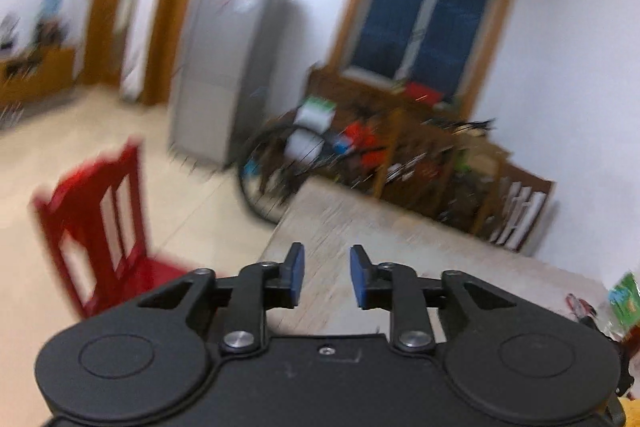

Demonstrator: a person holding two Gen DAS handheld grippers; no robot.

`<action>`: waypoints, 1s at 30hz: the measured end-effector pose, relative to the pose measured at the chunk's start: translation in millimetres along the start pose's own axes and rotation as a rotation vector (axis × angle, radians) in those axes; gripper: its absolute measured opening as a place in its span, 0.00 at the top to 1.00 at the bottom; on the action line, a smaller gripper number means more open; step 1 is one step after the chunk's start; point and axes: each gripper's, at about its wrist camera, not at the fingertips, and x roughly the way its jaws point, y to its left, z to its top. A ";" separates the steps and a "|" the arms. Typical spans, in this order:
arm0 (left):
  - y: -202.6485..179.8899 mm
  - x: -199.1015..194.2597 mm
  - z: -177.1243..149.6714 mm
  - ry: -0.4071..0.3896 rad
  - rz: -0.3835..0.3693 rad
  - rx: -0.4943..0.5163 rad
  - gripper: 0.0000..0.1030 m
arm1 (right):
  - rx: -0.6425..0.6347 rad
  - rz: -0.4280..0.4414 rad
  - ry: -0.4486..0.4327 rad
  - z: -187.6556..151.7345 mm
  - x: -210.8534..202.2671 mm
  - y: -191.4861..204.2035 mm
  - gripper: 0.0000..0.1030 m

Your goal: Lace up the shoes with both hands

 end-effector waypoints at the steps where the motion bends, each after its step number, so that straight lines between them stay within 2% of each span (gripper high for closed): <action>1: 11.6 0.3 -9.9 0.023 0.025 -0.037 0.72 | -0.034 -0.005 0.040 -4.7 7.4 8.2 0.97; 3: 29.7 5.2 -29.0 0.074 0.052 -0.098 0.65 | -0.139 -0.059 0.096 -15.2 6.5 29.7 0.92; 4: 36.1 12.6 -36.0 0.104 0.058 -0.129 0.63 | -0.180 -0.087 0.094 -18.6 -2.6 34.6 0.84; 5: 42.4 19.9 -46.3 0.139 0.063 -0.159 0.62 | -0.197 -0.119 0.080 -23.0 -13.5 38.8 0.70; 7: 47.8 33.8 -60.1 0.205 0.054 -0.185 0.62 | -0.139 -0.199 0.047 -27.0 -35.9 29.7 0.55; 9: 43.9 45.6 -67.1 0.246 0.032 -0.171 0.62 | -0.011 -0.292 0.025 -33.9 -58.7 1.2 0.55; 11: 27.8 58.4 -65.3 0.260 0.016 -0.100 0.57 | 0.136 -0.387 0.014 -43.8 -76.8 -30.2 0.55; 13: 11.7 68.1 -60.9 0.261 0.002 -0.030 0.52 | 0.193 -0.537 0.005 -60.7 -88.5 -52.9 0.55; 15: 1.6 75.7 -59.0 0.267 -0.030 0.007 0.46 | 0.109 -0.709 0.040 -81.4 -93.8 -65.5 0.55; 17: -4.3 83.3 -63.4 0.279 -0.047 0.028 0.45 | -0.014 -0.822 0.152 -102.0 -85.7 -78.4 0.55; 19: -5.8 91.8 -66.0 0.296 -0.053 0.045 0.45 | -0.107 -0.877 0.241 -120.8 -76.9 -95.9 0.55; 21: -6.0 95.0 -70.0 0.304 -0.053 0.058 0.45 | -0.136 -0.911 0.301 -133.7 -69.7 -113.5 0.55; 25: -5.6 93.9 -74.5 0.315 -0.061 0.070 0.44 | -0.013 -0.999 0.374 -144.3 -63.2 -159.7 0.62; 27: -2.2 93.1 -76.7 0.321 -0.062 0.062 0.44 | 0.082 -1.054 0.344 -146.0 -66.9 -174.0 0.64; 28: 0.4 92.6 -77.2 0.322 -0.058 0.055 0.44 | 0.150 -1.067 0.323 -144.0 -71.2 -186.3 0.71; 29: 3.0 92.2 -77.6 0.323 -0.055 0.049 0.44 | 0.228 -1.064 0.299 -141.4 -74.6 -198.2 0.96; 30: 5.3 91.8 -77.0 0.324 -0.053 0.042 0.44 | 0.325 -1.056 0.262 -137.0 -77.4 -210.8 0.99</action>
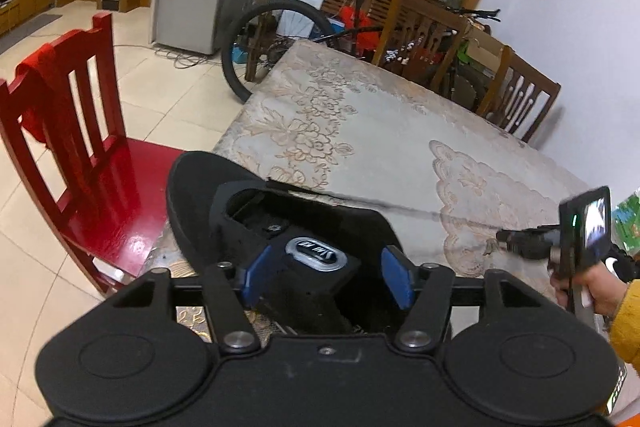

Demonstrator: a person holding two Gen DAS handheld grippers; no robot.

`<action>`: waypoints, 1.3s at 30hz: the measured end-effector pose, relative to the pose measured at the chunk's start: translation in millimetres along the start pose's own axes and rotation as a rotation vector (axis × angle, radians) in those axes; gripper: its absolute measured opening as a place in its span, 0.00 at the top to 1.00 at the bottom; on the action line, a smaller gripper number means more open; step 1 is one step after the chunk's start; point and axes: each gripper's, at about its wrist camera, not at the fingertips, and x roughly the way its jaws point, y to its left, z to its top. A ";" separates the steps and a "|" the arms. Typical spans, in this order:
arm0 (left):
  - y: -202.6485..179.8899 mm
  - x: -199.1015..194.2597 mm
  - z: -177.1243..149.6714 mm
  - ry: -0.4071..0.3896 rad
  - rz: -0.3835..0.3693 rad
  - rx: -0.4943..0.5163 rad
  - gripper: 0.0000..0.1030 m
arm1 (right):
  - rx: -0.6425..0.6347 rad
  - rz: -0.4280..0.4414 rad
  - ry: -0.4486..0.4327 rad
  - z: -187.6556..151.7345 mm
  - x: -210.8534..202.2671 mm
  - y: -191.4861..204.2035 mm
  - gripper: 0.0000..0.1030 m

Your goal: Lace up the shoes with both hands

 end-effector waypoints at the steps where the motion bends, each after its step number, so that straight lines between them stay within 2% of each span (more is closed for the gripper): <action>1: 2.4 -0.7 0.3 0.000 0.002 -0.007 0.44 | 0.096 0.015 -0.002 10.0 6.8 -3.5 0.99; 2: 5.5 -1.7 0.2 0.001 0.004 -0.015 0.44 | 0.172 0.045 -0.038 21.3 7.0 -2.5 0.99; 5: 15.2 -2.5 -0.2 0.010 0.013 -0.036 0.43 | 0.359 0.237 -0.200 59.1 -22.2 -0.2 0.99; 7: 19.3 -3.7 0.2 0.013 0.021 -0.046 0.43 | 0.378 0.410 -0.309 85.6 -50.8 15.6 0.99; 9: 22.9 -5.1 0.9 0.013 0.028 -0.055 0.43 | 0.292 0.477 -0.409 108.1 -80.9 41.5 0.99; 11: 24.9 -8.4 0.8 0.005 0.036 -0.057 0.42 | 0.190 0.467 -0.469 125.8 -95.3 67.0 0.97; 12: 26.5 -10.2 -0.1 0.002 0.053 -0.057 0.41 | 0.152 0.413 -0.482 131.9 -93.4 76.8 0.94; 13: 28.1 -12.1 -1.1 -0.001 0.069 -0.057 0.40 | 0.131 0.334 -0.477 136.3 -86.2 84.0 0.74; 14: 30.5 -14.9 -3.4 -0.005 0.088 -0.056 0.40 | 0.131 0.245 -0.443 139.9 -74.3 86.9 0.44; 15: 33.9 -18.2 -6.5 -0.009 0.108 -0.056 0.39 | 0.143 0.155 -0.382 141.9 -58.9 87.2 0.37; 16: 37.6 -21.3 -9.7 -0.011 0.129 -0.057 0.38 | 0.154 0.103 -0.312 139.9 -43.1 84.8 0.43; 17: 43.1 -22.8 -13.5 -0.006 0.149 -0.065 0.37 | 0.157 0.111 -0.251 133.5 -30.0 80.6 0.54; 19: 54.0 -20.9 -19.4 0.020 0.178 -0.081 0.37 | 0.155 0.217 -0.163 110.1 -18.7 71.6 0.61; 21: 61.2 -12.5 -22.0 0.047 0.180 -0.082 0.37 | 0.171 0.319 -0.096 78.1 -25.6 65.6 0.60; 23: 60.7 1.7 -20.2 0.051 0.146 -0.046 0.37 | 0.227 0.412 -0.050 52.8 -33.5 62.6 0.60; 26: 52.9 29.0 -13.8 0.076 0.113 0.033 0.37 | 0.312 0.577 -0.004 27.5 -49.7 69.2 0.59; 28: 48.2 35.8 -10.1 0.075 0.112 0.110 0.38 | 0.319 0.648 0.013 16.1 -67.6 83.7 0.59; 30: 44.4 39.1 -5.1 0.087 0.092 0.190 0.39 | 0.324 0.677 0.013 4.3 -90.4 96.1 0.67; 32: 39.1 42.6 -0.2 0.102 0.067 0.243 0.50 | 0.306 0.704 0.011 -5.4 -110.3 103.5 0.89; 35: 22.3 48.4 0.6 0.122 0.032 0.300 0.61 | 0.173 0.692 0.000 -19.6 -136.8 119.6 0.92; 37: 6.2 50.4 -3.9 0.136 0.019 0.350 0.61 | 0.097 0.679 -0.007 -28.4 -149.9 129.1 0.92; 39: -8.9 51.8 -12.7 0.138 0.042 0.400 0.61 | 0.068 0.658 -0.022 -35.1 -157.7 131.3 0.91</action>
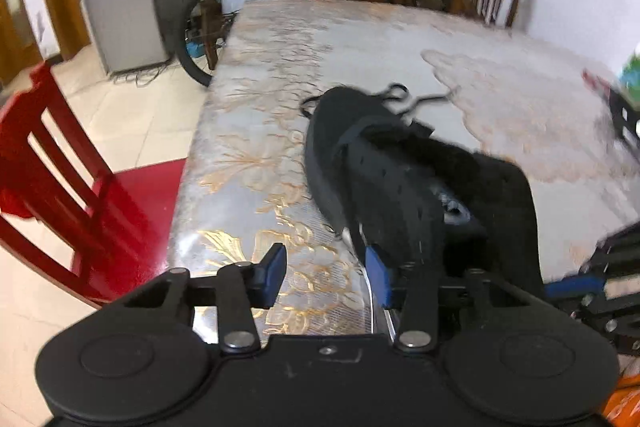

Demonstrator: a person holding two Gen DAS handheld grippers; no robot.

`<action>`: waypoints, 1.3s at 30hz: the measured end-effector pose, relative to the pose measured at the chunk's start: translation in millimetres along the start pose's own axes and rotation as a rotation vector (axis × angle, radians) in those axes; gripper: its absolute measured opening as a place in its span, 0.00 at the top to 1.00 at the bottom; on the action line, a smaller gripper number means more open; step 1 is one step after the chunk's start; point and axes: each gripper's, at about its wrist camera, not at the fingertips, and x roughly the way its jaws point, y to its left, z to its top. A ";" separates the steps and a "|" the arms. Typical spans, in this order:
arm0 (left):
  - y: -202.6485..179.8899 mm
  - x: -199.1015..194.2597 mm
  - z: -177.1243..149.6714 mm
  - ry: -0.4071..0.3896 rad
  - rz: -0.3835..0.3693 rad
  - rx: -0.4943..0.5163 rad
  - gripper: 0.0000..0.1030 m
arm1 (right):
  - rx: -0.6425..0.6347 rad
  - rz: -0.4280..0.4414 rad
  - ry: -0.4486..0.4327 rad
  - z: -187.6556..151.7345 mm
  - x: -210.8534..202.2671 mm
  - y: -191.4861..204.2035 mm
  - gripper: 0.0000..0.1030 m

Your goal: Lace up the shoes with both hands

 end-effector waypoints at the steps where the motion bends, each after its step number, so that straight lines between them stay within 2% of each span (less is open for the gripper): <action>1: -5.1 0.9 -2.3 -0.001 0.012 0.013 0.61 | -0.008 -0.017 -0.008 -1.5 -2.8 0.6 0.89; 3: -9.9 -0.4 -5.0 0.015 0.007 0.005 0.59 | -0.002 -0.066 -0.035 0.1 -9.0 -4.2 0.85; 5: -8.3 -2.0 -5.5 0.033 0.012 -0.016 0.53 | 0.024 -0.114 -0.073 3.7 -12.1 -11.4 0.78; 7: -3.7 -9.6 -1.6 0.020 0.022 -0.028 0.52 | 0.059 -0.140 -0.121 6.7 -18.7 -17.2 0.75; 11: 14.1 -23.2 19.4 -0.057 -0.050 -0.082 0.48 | 0.059 -0.199 -0.203 14.3 -22.5 -11.9 0.74; 13: 19.0 -19.6 29.1 -0.068 -0.073 -0.060 0.43 | 0.045 -0.234 -0.246 21.9 -23.8 -2.2 0.74; 15: 20.9 -6.5 36.3 -0.059 -0.108 -0.008 0.42 | 0.025 -0.232 -0.274 33.6 -22.2 9.9 0.71; 17: 22.1 13.2 41.3 -0.030 -0.134 0.027 0.43 | 0.000 -0.218 -0.250 46.3 -11.7 21.2 0.56; 18: 24.4 22.2 43.0 -0.017 -0.137 0.038 0.43 | -0.002 -0.230 -0.234 50.4 -3.9 27.3 0.54; 23: 44.1 44.4 46.2 0.014 -0.181 0.076 0.45 | -0.003 -0.363 -0.197 54.5 29.7 58.9 0.54; 26: 51.1 53.4 46.2 0.045 -0.256 0.068 0.45 | 0.009 -0.413 -0.163 54.4 37.6 65.6 0.54; 28: 48.7 53.5 45.9 0.035 -0.255 0.077 0.45 | 0.029 -0.447 -0.150 54.3 37.6 66.1 0.54; 30: 42.3 59.2 46.4 0.025 -0.207 0.112 0.45 | 0.052 -0.474 -0.131 55.3 40.2 64.8 0.54; 31: 38.9 62.4 46.4 0.022 -0.182 0.132 0.47 | 0.064 -0.482 -0.120 55.6 41.7 64.0 0.54; 33: 30.3 68.9 41.5 0.027 -0.157 0.193 0.61 | 0.076 -0.496 -0.112 55.3 43.0 64.7 0.54; 34: 26.5 70.4 38.7 0.026 -0.157 0.215 0.73 | 0.076 -0.504 -0.110 55.2 43.3 65.8 0.53; 36: 25.2 68.5 34.8 -0.005 -0.156 0.181 0.85 | 0.068 -0.522 -0.107 55.0 43.6 68.3 0.52; 37: 25.4 67.6 33.3 -0.022 -0.153 0.156 0.96 | 0.068 -0.530 -0.103 54.7 44.1 68.7 0.49; 39: 30.5 65.2 33.3 -0.063 -0.143 0.073 0.96 | 0.071 -0.545 -0.087 53.8 45.4 68.6 0.45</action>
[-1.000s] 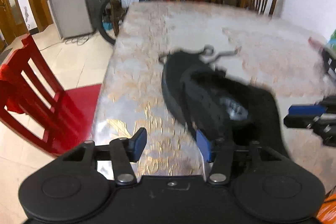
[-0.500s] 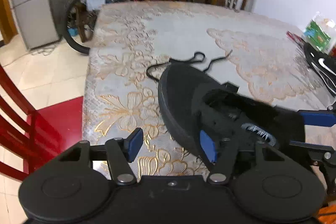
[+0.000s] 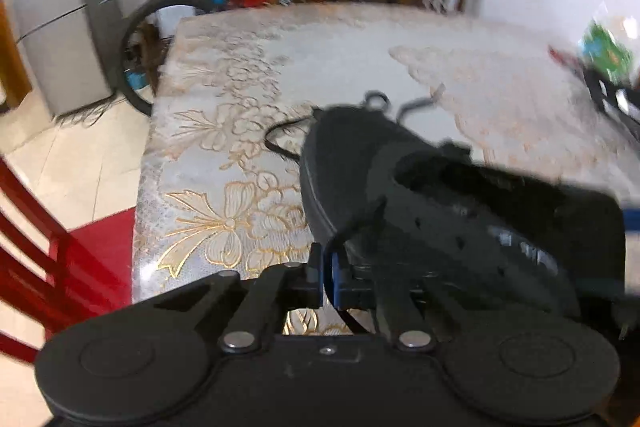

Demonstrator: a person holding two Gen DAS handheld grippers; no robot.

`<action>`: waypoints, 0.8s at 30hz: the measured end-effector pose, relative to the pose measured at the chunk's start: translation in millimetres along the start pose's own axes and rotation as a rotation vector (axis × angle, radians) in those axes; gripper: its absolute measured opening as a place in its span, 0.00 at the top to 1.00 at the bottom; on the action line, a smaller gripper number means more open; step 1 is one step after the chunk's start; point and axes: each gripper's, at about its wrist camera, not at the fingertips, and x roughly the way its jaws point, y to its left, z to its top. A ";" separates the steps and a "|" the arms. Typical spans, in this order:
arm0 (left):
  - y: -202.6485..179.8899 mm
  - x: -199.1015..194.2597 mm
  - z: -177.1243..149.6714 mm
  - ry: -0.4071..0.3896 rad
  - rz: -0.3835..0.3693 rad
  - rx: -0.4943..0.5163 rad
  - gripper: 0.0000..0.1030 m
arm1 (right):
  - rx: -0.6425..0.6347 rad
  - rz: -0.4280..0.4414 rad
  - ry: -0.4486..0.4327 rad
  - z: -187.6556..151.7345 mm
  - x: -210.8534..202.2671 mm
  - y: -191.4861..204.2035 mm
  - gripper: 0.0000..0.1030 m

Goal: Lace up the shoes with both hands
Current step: 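Grasp the sneaker's heel with the right gripper while the left gripper releases it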

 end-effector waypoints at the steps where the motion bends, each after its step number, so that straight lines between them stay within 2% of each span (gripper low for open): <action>1: 3.1 -3.1 0.6 -0.030 0.009 -0.040 0.98 | -0.010 -0.007 0.020 -0.6 1.5 0.4 0.44; 4: 10.2 -29.1 7.1 -0.186 0.013 -0.095 0.98 | -0.066 -0.033 0.137 -5.3 12.3 3.7 0.48; 6: 10.3 -44.2 13.7 -0.257 0.005 -0.121 0.99 | -0.056 -0.012 0.231 -9.5 25.3 0.6 0.57; 7: 10.1 -51.1 17.4 -0.288 0.002 -0.133 0.99 | -0.026 0.012 0.261 -9.3 30.9 -3.3 0.66; 8: 10.3 -58.0 21.7 -0.315 -0.009 -0.148 0.99 | -0.012 0.027 0.283 -8.4 34.9 -5.6 0.66; 12: 16.0 -78.0 41.6 -0.403 -0.048 -0.199 1.00 | -0.079 -0.006 0.321 -4.1 37.3 4.5 0.66; 18: 16.5 -91.2 51.9 -0.454 -0.105 -0.210 1.00 | -0.086 -0.032 0.355 -0.8 35.3 5.5 0.67; 21: 17.4 -116.8 59.5 -0.574 -0.074 -0.195 1.00 | -0.105 -0.040 0.374 1.0 36.4 9.0 0.67; 24: 33.8 -120.1 68.7 -0.545 -0.091 -0.262 1.00 | -0.125 -0.040 0.385 2.6 37.9 13.3 0.67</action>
